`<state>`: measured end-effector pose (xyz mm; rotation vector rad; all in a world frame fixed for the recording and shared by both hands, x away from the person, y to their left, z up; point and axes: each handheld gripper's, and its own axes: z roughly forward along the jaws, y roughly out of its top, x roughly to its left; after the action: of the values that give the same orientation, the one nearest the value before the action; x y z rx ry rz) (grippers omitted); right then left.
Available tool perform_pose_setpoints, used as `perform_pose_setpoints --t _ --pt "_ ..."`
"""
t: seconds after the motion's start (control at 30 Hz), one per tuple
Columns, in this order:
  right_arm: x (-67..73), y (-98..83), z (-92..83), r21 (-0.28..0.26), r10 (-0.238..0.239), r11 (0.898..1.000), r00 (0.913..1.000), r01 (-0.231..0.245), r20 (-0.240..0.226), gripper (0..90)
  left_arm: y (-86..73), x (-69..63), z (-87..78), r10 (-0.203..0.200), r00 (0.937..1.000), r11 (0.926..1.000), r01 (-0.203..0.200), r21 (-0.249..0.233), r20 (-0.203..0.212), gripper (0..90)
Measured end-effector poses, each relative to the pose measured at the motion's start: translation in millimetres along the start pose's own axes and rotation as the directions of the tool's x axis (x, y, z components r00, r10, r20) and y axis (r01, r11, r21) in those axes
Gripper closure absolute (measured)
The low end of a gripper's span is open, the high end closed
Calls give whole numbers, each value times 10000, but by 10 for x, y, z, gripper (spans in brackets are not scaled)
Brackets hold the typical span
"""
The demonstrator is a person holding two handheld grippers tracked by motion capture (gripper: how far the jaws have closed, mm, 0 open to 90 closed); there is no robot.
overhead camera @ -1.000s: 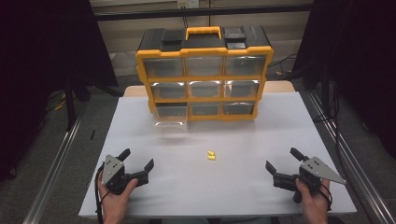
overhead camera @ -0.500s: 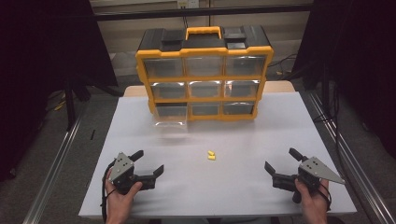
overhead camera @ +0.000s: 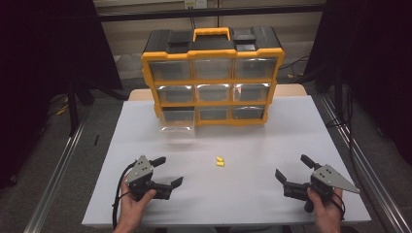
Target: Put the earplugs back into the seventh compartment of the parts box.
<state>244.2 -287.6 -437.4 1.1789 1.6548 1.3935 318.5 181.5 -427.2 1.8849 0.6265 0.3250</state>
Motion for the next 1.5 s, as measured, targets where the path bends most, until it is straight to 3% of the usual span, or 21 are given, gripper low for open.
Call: perform_pose_setpoints --t 0.2,0.3,0.5,0.57,0.67,0.97,1.03,1.1,1.17,1.2,1.3,1.37,1.47,1.5 --pt "-2 -2 0 13 -5 10000 10000 5 -50 0 75 -23 129 579 9962 9945 -632 835 652 60" --pt "-2 -1 3 -16 17 10000 10000 -17 -41 0 124 -32 197 559 9929 9943 -649 847 1049 58" --pt "1 -1 8 -11 0 10000 10000 0 -45 0 218 -100 372 845 9804 9887 -1047 1076 1777 52" --pt "0 0 6 11 -6 10000 10000 6 -57 0 231 -136 430 957 9778 9838 -1214 1319 1865 46" --pt "0 0 5 -3 6 10000 10000 -6 -55 0 228 -170 515 907 9725 9818 -1234 1445 2144 42" --pt "-4 0 4 1 41 10000 10000 -41 -53 0 326 -174 683 802 9663 9828 -1176 1421 2448 49" --pt "-6 0 4 8 41 10000 10000 -41 -46 0 354 -174 725 941 9631 9797 -1346 1485 2522 49" --pt "-6 0 5 12 43 10000 10000 -43 -49 0 382 -186 755 1364 9584 9739 -1761 1431 2508 45" --pt "-5 0 4 17 38 10000 10000 -38 -62 0 405 -202 782 1640 9600 9668 -2022 1565 2271 41" --pt "-7 0 5 -11 21 10000 10000 -21 -45 0 410 -203 803 1488 9603 9689 -1894 1596 2360 40" --pt "-8 1 4 0 33 10000 10000 -33 -34 0 421 -185 866 1549 9514 9630 -2056 1742 2663 41" --pt "-6 1 4 -18 33 10000 10000 -33 -45 0 425 -164 917 1339 9490 9648 -1907 1812 2854 39" --pt "-7 2 0 -23 27 10000 10000 -27 -45 0 420 -129 980 1608 9467 9538 -2217 2026 2792 55" --pt "-10 2 -1 -21 30 10000 10000 -30 -41 0 408 -114 1004 1501 9479 9544 -2131 2092 2809 57"
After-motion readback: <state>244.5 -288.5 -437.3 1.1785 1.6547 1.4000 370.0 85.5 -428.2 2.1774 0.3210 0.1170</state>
